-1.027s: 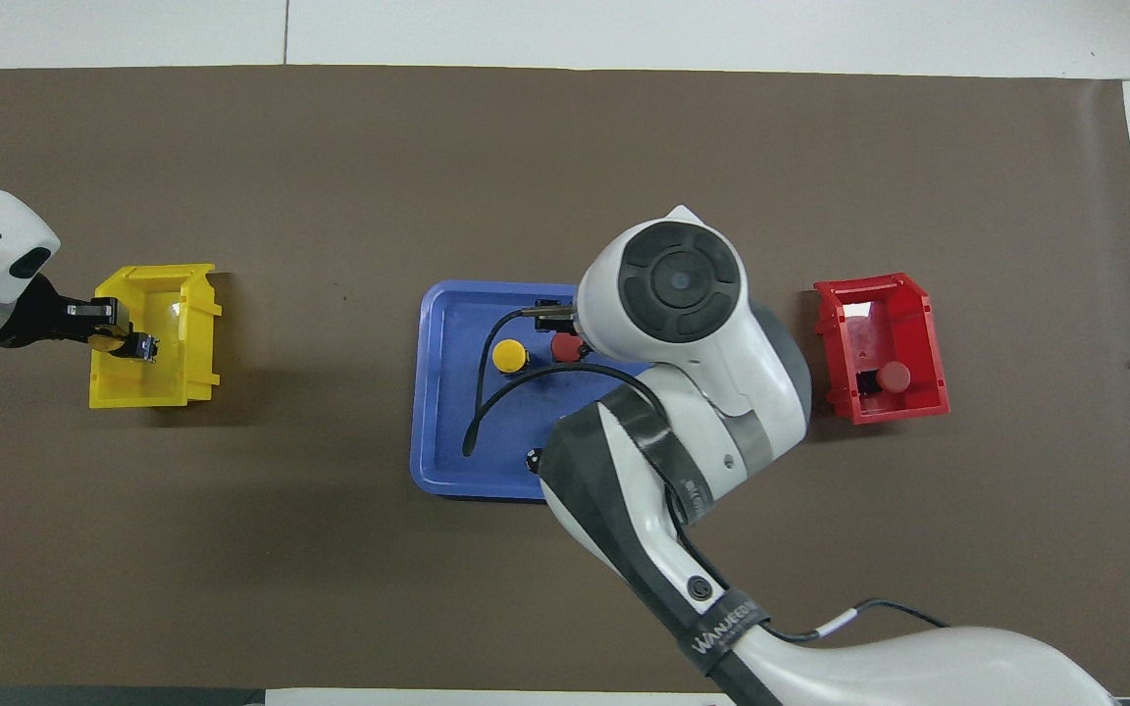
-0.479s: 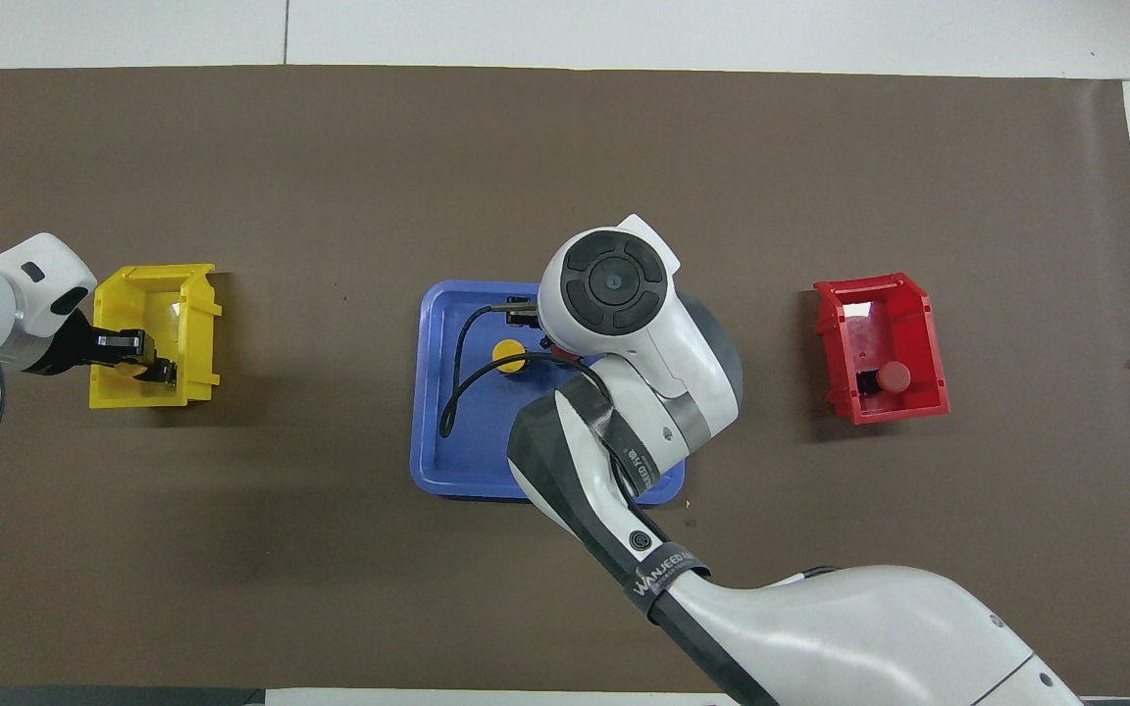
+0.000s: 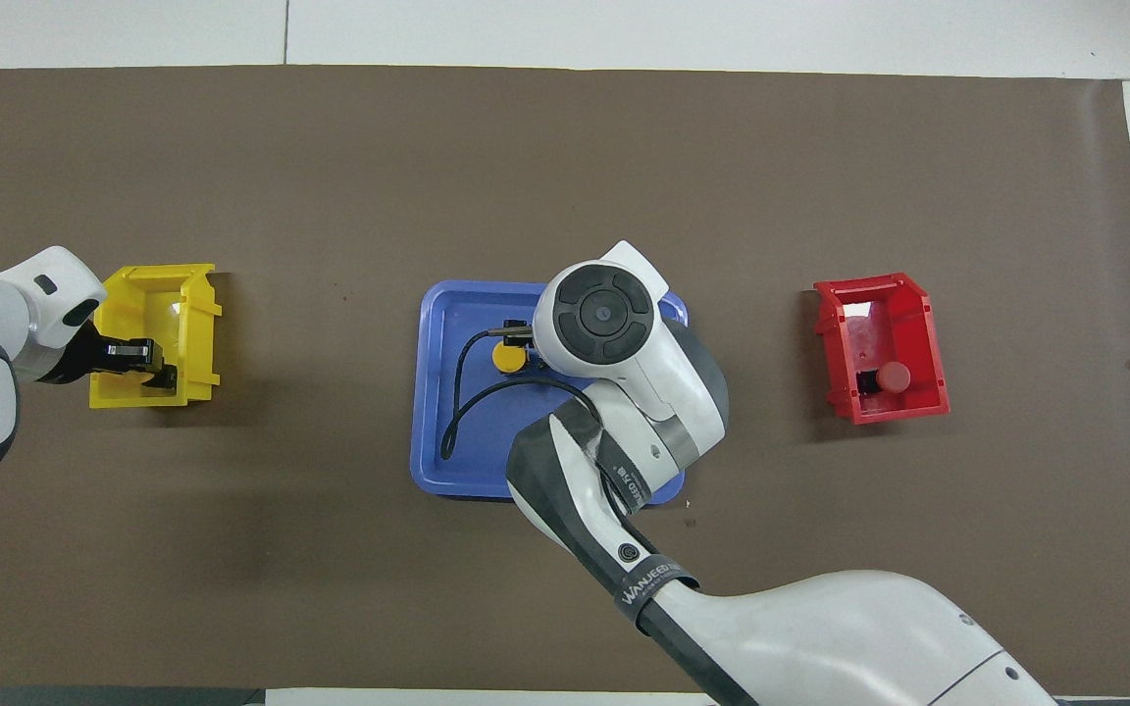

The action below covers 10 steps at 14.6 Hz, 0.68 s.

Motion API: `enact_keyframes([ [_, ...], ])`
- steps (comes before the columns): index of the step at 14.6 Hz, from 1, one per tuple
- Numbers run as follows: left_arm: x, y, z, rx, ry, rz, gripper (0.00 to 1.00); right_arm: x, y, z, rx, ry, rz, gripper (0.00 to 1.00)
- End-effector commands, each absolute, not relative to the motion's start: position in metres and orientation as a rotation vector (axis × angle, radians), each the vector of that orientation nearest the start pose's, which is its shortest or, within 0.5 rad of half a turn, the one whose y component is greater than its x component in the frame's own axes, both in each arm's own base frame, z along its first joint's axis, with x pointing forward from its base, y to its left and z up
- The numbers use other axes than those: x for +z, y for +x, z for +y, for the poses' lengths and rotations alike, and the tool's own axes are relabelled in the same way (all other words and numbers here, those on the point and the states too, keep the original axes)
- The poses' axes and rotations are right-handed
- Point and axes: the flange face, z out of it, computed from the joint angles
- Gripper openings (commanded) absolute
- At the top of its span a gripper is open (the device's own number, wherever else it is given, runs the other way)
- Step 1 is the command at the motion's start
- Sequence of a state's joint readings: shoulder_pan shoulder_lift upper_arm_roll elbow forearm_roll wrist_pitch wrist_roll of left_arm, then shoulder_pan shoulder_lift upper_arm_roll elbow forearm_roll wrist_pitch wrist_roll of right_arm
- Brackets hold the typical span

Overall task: Sort red and yellow buttons by color
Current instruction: 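Grasp the second red button with the right gripper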

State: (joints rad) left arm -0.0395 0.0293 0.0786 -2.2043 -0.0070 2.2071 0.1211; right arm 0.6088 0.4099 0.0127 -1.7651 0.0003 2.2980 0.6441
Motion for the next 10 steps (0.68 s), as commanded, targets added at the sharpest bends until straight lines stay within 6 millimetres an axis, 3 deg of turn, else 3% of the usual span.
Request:
enact_keyframes([
  [1, 0.375, 0.532, 0.024, -0.005, -3.159, 0.113, 0.60, 0.346, 0.538, 0.382, -0.162, -3.068, 0.048, 0.49],
  [4, 0.413, 0.547, 0.024, -0.013, -3.160, 0.114, 0.70, 0.362, 0.549, 0.376, -0.140, -3.082, 0.061, 0.28],
  [6, 0.450, 0.554, 0.025, -0.001, -3.161, 0.117, 0.70, 0.403, 0.573, 0.354, -0.097, -3.106, 0.120, 0.28],
  [7, 0.471, 0.555, 0.025, 0.012, -3.154, 0.136, 0.70, 0.422, 0.587, 0.332, -0.057, -3.124, 0.112, 0.28],
  [8, 0.503, 0.559, 0.026, 0.029, -3.122, 0.162, 0.80, 0.444, 0.592, 0.306, -0.051, -3.121, 0.060, 0.28],
  [10, 0.545, 0.555, 0.022, 0.094, -3.046, 0.220, 1.00, 0.469, 0.603, 0.232, -0.039, -3.116, 0.005, 0.28],
])
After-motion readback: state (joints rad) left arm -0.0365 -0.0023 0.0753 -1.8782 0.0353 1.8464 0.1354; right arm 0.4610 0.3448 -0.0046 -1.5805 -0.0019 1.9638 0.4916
